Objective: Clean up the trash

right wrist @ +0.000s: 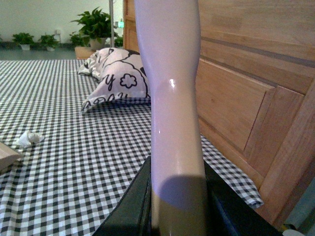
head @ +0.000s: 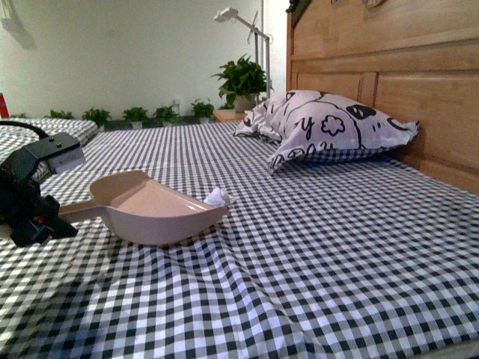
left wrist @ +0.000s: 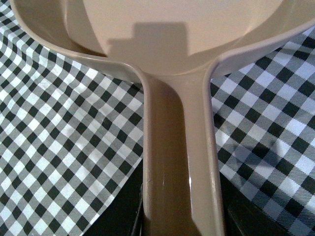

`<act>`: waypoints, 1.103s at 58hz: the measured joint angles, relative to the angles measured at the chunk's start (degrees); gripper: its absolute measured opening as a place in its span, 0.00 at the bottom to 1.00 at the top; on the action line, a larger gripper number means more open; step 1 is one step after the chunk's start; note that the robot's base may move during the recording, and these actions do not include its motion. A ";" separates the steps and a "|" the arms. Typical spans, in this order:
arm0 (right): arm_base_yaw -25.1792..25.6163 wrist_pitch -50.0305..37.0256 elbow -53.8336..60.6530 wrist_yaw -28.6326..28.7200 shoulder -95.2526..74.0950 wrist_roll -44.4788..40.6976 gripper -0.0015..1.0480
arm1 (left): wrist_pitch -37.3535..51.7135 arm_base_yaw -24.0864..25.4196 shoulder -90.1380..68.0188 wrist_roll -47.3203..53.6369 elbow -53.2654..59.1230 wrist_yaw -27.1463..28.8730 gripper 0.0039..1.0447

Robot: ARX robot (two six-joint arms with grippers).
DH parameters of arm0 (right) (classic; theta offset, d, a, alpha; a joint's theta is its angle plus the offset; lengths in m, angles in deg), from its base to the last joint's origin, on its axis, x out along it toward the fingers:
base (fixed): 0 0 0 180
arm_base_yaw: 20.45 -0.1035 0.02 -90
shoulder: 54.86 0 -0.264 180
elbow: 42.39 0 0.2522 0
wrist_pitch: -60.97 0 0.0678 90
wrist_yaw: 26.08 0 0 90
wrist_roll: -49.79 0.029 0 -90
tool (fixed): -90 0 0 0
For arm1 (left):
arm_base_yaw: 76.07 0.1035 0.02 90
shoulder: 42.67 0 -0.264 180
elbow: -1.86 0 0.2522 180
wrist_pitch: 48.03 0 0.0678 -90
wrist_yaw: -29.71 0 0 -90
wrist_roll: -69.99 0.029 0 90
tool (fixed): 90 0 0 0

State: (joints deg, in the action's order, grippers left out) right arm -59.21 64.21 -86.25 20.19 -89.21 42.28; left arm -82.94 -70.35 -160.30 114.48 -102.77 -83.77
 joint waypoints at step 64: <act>0.00 0.00 0.00 0.00 0.00 0.00 0.20 | -18.12 -0.79 -7.23 5.25 -15.50 -0.37 0.25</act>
State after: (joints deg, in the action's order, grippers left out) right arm -59.21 64.21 -86.25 20.19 -89.21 42.28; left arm -101.06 -71.14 -167.53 119.73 -118.26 -84.14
